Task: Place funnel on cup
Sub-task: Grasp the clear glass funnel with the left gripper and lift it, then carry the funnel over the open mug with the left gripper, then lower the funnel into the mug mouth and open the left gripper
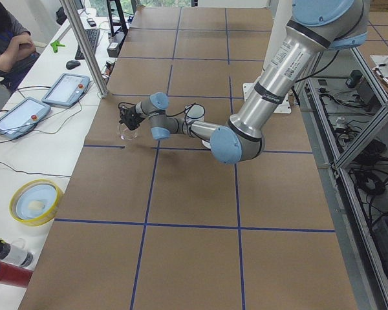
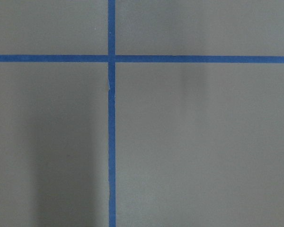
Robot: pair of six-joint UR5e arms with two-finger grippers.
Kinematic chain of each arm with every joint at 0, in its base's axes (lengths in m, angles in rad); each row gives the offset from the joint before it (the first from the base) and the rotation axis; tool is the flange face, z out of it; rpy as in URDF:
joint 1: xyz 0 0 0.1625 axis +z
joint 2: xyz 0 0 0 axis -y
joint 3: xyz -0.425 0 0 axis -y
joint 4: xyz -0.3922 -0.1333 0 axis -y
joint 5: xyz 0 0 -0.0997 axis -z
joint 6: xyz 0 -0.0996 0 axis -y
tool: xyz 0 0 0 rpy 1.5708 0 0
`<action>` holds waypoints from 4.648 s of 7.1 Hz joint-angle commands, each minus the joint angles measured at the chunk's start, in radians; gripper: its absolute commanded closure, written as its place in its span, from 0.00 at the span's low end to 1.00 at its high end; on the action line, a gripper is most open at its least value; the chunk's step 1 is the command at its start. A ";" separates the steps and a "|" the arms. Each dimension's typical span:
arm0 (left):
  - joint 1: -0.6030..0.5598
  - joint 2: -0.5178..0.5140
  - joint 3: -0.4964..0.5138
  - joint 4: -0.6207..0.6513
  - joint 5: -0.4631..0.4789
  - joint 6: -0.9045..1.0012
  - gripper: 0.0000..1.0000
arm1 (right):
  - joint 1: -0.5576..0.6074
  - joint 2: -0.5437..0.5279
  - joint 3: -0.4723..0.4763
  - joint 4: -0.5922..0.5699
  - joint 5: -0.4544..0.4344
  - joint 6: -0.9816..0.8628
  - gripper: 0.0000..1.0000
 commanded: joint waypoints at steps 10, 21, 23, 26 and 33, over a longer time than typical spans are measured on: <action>-0.021 -0.142 -1.004 1.526 -0.465 0.266 1.00 | 0.000 0.000 0.001 0.000 0.000 0.000 0.00; 0.234 -0.023 -0.744 1.359 -0.456 0.463 1.00 | 0.000 0.000 0.001 0.000 0.000 0.000 0.00; 0.248 -0.020 -0.734 1.352 -0.456 0.464 1.00 | 0.000 0.000 0.001 0.000 0.000 0.000 0.00; 0.260 0.009 -0.730 1.320 -0.456 0.478 1.00 | 0.000 0.000 0.001 0.000 0.000 0.000 0.00; 0.240 0.003 -0.774 1.321 -0.454 0.486 0.00 | 0.000 0.000 0.001 0.000 0.000 0.000 0.00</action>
